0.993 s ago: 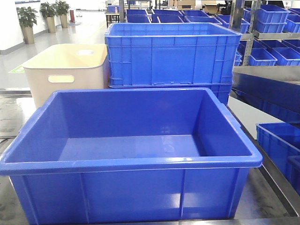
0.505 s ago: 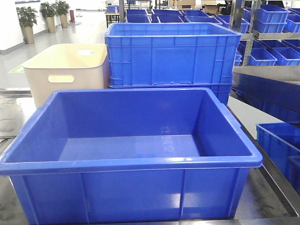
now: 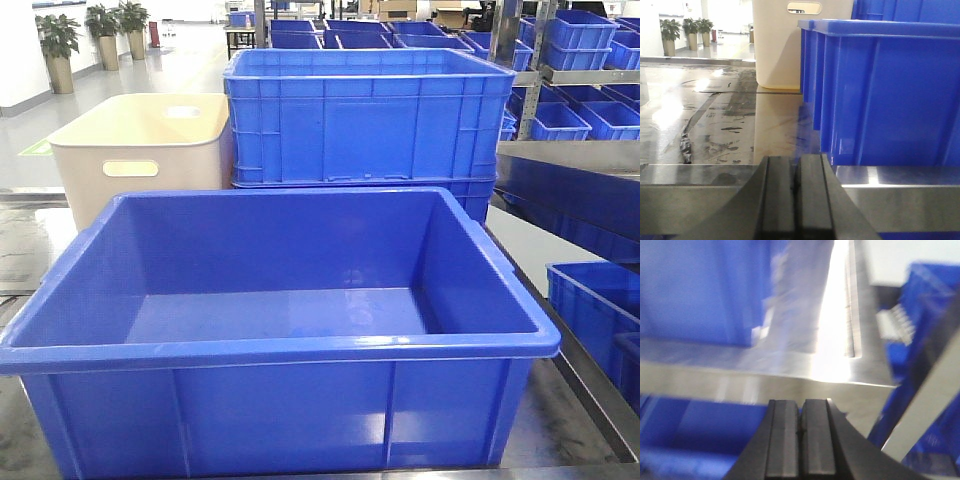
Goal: Pick red and yellow blocks into blue bin
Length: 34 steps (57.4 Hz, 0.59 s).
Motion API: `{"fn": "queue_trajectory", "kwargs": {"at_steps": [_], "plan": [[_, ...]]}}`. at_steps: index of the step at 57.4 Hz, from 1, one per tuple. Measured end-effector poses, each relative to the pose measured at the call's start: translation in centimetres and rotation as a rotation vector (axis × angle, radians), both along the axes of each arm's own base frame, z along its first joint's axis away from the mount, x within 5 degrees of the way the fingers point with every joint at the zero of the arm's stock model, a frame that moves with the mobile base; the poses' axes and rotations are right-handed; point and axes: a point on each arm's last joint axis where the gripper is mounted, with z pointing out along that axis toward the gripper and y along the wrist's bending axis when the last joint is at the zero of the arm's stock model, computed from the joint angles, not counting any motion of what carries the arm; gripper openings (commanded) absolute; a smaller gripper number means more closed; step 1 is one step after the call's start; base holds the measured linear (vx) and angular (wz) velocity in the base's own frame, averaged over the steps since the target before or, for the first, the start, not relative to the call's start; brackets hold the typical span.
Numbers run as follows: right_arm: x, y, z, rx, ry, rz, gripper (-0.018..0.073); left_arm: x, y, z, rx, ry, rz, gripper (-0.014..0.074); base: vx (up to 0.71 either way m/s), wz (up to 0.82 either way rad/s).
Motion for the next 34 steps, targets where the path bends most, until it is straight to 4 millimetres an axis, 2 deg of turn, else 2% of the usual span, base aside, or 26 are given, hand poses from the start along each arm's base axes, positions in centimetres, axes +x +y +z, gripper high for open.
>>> {"fn": "queue_trajectory", "kwargs": {"at_steps": [8,20,27,34], "plan": [[-0.9,-0.2,-2.8,0.009,-0.125,-0.017,-0.0010,0.0,0.0,0.0,0.000,0.000,0.000,-0.0001,0.00,0.00],[-2.1,-0.3,-5.7,0.019,-0.334,-0.029,-0.0010,0.0,0.0,0.0,0.000,0.000,0.000,-0.0001,0.00,0.00],[-2.5,-0.3,-5.8,0.022,-0.418,-0.031,-0.0010,0.0,0.0,0.0,0.000,0.000,0.000,-0.0001,0.00,0.00],[-2.6,-0.3,-5.8,0.023,-0.428,-0.031,-0.0010,0.0,0.0,0.0,0.000,0.004,0.000,-0.0001,0.00,0.00]]}}
